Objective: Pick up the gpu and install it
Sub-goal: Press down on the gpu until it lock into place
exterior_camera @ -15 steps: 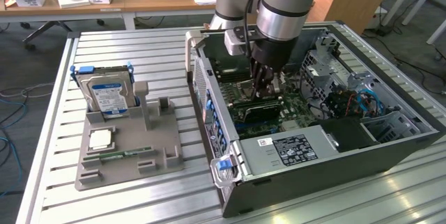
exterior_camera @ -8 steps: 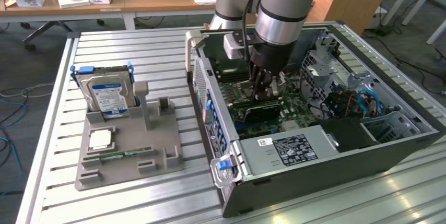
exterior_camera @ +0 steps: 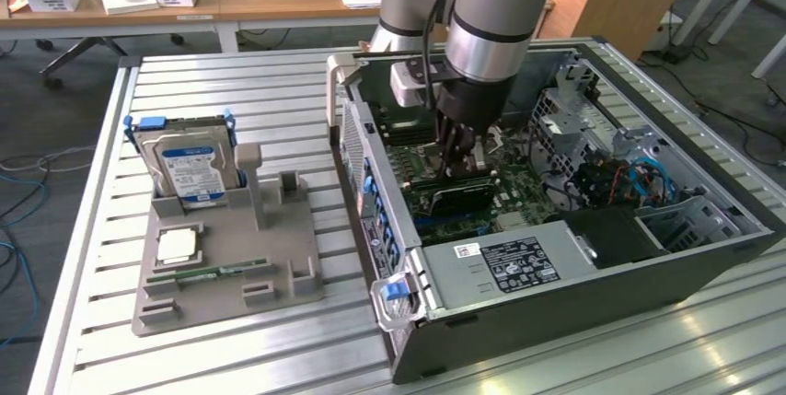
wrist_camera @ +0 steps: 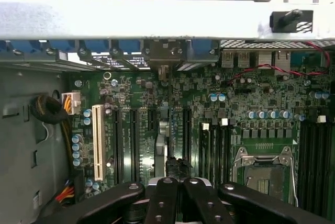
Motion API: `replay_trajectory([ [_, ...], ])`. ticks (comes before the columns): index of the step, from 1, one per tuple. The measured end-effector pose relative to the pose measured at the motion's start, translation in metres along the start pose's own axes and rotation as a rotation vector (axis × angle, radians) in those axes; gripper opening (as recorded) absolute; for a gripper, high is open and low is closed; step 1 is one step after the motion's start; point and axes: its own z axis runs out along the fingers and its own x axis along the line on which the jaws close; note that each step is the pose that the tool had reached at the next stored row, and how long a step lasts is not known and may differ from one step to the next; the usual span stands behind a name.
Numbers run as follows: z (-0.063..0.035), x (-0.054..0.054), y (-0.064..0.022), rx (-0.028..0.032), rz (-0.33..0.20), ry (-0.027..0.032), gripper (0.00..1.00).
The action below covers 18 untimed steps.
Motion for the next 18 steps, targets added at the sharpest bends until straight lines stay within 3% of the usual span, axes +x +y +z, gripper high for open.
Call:
replay_trajectory([
  [4,0.0059,-0.0006,0.0002,-0.0001,0.000,0.0001,0.10],
  [18,0.0094,-0.0002,0.0004,-0.0001,0.000,0.0003,0.10],
])
